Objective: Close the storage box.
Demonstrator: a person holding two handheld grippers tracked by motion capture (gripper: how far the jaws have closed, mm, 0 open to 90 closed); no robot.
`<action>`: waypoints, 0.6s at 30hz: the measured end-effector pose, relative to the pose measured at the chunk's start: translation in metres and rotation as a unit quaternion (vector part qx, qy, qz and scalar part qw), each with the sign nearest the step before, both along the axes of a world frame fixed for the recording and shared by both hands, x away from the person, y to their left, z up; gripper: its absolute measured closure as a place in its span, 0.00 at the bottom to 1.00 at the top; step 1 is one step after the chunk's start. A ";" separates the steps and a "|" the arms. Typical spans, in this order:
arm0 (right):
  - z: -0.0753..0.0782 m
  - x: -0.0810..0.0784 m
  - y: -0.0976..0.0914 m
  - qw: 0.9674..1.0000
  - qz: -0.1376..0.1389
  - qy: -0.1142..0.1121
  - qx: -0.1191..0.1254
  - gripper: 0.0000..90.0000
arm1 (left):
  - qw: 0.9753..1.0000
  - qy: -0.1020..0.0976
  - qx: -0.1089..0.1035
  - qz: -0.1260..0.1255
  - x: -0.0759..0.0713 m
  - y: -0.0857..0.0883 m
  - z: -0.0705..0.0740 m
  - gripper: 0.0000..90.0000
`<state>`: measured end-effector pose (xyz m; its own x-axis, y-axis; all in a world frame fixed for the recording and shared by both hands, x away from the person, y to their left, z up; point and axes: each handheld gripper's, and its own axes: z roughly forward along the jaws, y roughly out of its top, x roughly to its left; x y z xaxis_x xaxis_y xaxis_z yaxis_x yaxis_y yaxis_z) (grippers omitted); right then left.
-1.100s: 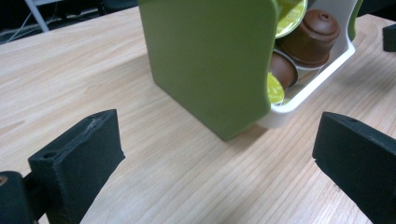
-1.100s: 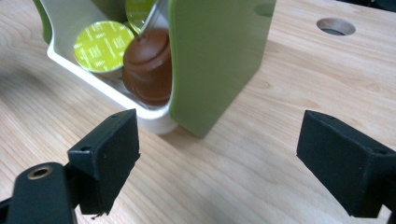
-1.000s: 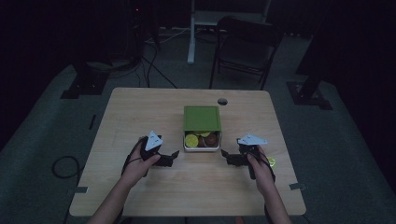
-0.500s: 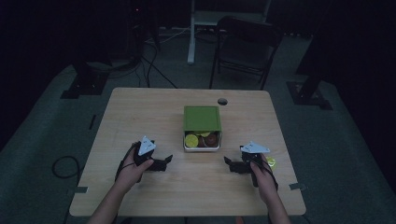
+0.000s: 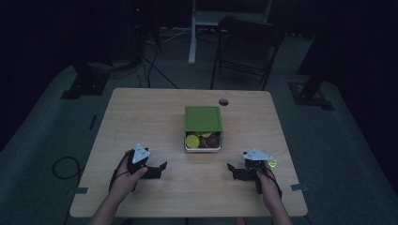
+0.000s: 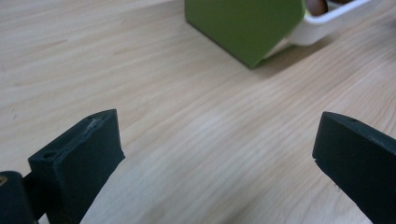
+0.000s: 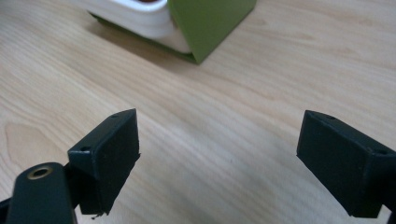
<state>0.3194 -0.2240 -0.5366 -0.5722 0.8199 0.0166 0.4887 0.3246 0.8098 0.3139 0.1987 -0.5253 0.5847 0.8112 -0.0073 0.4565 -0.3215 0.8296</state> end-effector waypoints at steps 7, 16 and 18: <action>-0.005 -0.007 -0.005 1.000 -0.011 0.008 -0.010 0.14 | 1.000 0.014 0.000 0.024 -0.010 0.013 -0.008 0.02; -0.010 -0.015 -0.006 0.999 -0.013 0.018 -0.023 0.14 | 0.998 0.014 -0.001 0.057 -0.019 0.032 -0.009 0.02; -0.011 -0.016 -0.006 0.999 -0.015 0.020 -0.026 0.14 | 0.998 0.014 -0.002 0.069 -0.020 0.036 -0.009 0.02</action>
